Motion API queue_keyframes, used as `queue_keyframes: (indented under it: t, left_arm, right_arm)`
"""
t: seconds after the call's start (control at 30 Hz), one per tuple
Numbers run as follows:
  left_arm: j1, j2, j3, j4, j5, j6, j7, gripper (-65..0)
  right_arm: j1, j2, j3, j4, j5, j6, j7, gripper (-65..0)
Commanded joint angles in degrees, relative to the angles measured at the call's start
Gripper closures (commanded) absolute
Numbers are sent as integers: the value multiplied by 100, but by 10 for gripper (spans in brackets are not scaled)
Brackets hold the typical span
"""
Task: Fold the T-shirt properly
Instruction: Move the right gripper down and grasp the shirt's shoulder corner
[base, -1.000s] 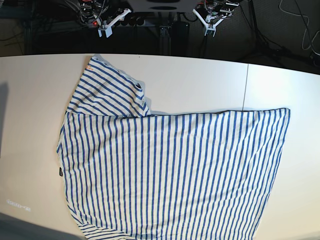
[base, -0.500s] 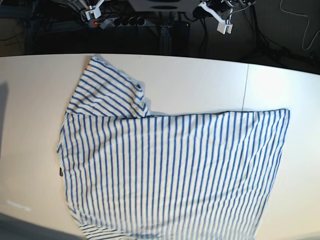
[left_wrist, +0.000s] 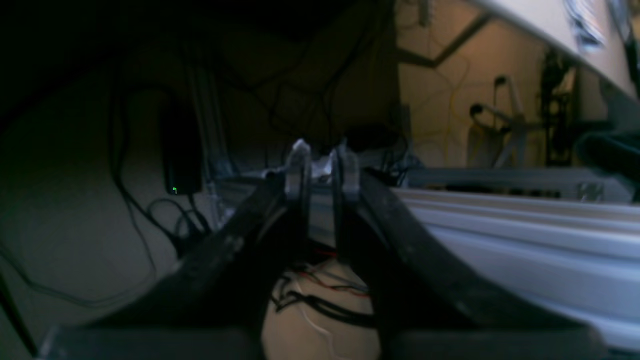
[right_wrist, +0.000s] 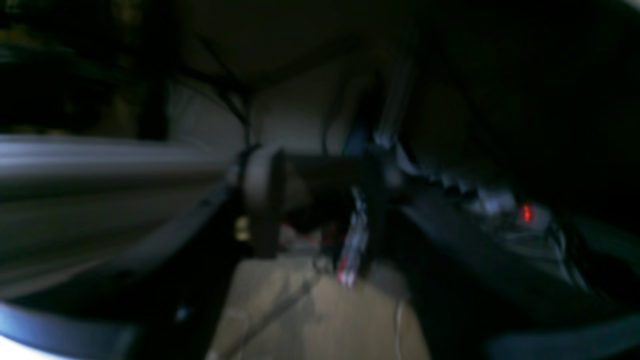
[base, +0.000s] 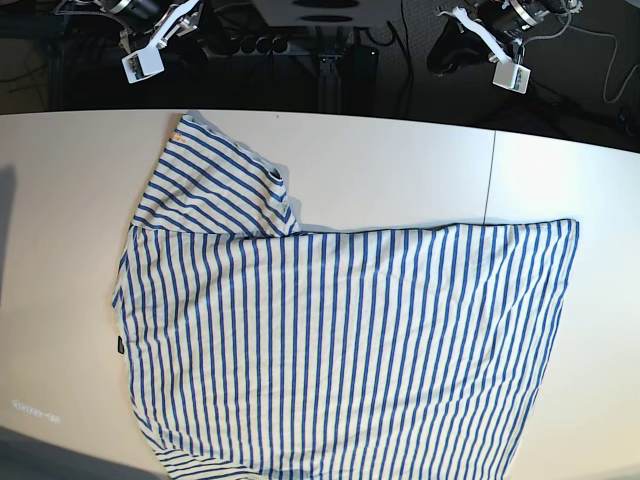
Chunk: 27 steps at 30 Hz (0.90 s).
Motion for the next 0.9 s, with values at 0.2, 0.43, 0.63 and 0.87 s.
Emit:
queue_keyframes:
  t: [0.2, 0.43, 0.63, 0.87]
  left_arm:
    - [195, -107, -149, 605, -103, -108, -83, -111]
    - [195, -297, -149, 605, -101, -108, -81, -111]
    - [197, -376, -149, 605, -94, -108, 92, -111]
    - [197, -378, -149, 605, -83, -108, 177, -111]
  right_arm:
    - [229, 26, 1220, 841, 874, 70, -111, -374]
    - [879, 31, 1578, 155, 1165, -11, -317, -401]
    - [1578, 28, 1578, -1117, 1644, -103, -599, -401]
    - [2050, 24, 1276, -1851, 2096, -85, -999, -401]
